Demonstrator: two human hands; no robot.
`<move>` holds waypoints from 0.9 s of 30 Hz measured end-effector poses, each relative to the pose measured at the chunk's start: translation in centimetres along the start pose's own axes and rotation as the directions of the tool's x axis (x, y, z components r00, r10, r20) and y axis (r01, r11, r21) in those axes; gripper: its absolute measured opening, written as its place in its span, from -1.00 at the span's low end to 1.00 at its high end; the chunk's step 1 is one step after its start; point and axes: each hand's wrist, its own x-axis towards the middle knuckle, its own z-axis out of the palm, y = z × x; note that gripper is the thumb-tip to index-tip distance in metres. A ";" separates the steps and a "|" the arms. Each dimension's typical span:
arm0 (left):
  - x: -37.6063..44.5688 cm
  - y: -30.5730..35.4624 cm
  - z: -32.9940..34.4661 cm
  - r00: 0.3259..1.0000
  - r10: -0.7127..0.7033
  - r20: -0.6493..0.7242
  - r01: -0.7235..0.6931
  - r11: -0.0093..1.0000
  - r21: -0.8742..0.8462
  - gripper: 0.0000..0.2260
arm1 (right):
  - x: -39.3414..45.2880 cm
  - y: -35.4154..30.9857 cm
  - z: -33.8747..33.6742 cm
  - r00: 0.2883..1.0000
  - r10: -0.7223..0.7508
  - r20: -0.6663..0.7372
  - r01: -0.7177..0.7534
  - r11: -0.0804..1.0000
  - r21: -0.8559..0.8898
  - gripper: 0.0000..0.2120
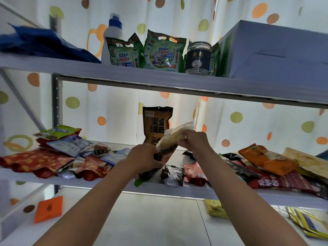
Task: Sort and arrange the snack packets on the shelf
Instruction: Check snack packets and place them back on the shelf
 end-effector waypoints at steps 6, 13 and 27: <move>-0.2 -0.3 -0.7 0.992 -0.013 0.128 0.020 0.999 -0.047 -0.67 | 0.9 0.7 0.9 0.994 0.109 -0.012 -0.110 0.989 -0.102 -0.69; -0.4 -0.1 -1.1 0.994 0.006 0.109 -0.004 1.000 -0.011 -0.70 | -1.7 1.7 1.3 0.967 -0.227 0.114 0.251 0.789 -0.561 -0.89; -1.5 0.1 1.2 0.984 -0.131 -0.123 0.078 0.928 -0.364 -0.62 | -2.0 3.9 2.8 0.825 -0.505 0.253 0.475 0.377 -0.795 -0.66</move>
